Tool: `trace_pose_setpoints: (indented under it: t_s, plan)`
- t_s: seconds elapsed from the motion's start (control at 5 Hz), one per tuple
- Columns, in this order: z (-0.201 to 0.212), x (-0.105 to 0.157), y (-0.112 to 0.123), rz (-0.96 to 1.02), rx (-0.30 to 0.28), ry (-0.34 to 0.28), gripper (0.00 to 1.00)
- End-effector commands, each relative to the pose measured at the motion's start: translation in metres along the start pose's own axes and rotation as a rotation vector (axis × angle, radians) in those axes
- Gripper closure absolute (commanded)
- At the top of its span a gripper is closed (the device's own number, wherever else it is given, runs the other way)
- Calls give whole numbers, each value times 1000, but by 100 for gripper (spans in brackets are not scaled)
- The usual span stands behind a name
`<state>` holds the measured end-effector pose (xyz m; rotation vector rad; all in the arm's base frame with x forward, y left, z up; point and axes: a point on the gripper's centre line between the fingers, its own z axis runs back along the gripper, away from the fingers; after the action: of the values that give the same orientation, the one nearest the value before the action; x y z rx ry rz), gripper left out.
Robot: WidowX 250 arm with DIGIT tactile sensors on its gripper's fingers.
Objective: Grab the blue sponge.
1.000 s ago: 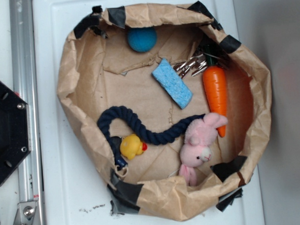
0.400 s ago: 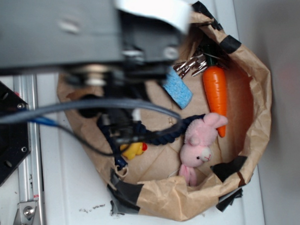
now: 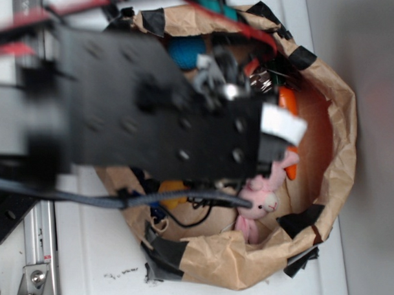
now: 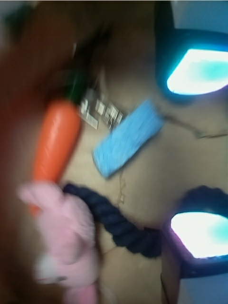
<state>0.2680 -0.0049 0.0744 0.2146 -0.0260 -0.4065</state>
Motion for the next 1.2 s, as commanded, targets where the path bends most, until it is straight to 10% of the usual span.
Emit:
trace_pose_setpoints:
  t_s: [0.0, 0.2, 0.4, 0.6, 1.0]
  plan:
    - [-45, 17, 24, -70, -5, 71, 0]
    - [-64, 10, 24, -106, -45, 108, 0]
    - [-64, 5, 25, -78, -76, 111, 100]
    - [-57, 1, 26, -46, -40, 109, 100]
    - [40, -12, 27, 261, -108, -167, 100]
